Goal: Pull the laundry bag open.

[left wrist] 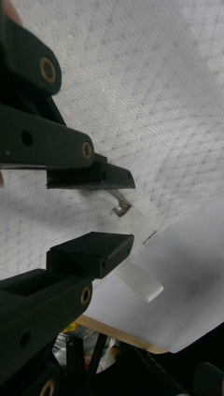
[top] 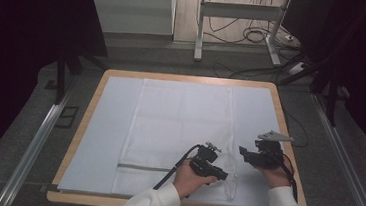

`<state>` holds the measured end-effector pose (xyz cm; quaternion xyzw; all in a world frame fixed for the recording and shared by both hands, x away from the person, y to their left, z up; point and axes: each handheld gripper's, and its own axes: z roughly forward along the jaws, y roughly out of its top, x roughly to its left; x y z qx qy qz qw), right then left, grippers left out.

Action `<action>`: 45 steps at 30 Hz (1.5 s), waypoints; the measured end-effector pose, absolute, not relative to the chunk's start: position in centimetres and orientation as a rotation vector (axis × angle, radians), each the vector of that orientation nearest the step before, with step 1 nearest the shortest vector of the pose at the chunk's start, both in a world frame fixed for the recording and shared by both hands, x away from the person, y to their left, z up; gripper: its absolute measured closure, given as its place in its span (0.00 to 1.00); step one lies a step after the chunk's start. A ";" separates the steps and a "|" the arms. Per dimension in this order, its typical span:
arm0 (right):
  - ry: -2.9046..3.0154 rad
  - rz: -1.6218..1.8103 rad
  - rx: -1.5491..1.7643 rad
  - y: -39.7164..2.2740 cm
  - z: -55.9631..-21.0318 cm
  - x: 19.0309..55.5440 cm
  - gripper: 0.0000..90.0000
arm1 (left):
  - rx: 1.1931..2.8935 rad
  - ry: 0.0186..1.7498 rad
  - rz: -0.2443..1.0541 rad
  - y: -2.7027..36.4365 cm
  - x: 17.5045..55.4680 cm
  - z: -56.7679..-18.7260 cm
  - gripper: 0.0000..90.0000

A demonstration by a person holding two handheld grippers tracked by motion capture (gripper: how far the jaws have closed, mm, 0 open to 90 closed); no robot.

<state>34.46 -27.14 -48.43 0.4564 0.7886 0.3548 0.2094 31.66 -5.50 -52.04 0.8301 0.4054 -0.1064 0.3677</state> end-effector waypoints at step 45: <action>2.223 1.081 1.368 -28.1 -47.7 33.8 0.29 | 2.101 0.937 -0.192 -3.6 31.1 -50.8 0.96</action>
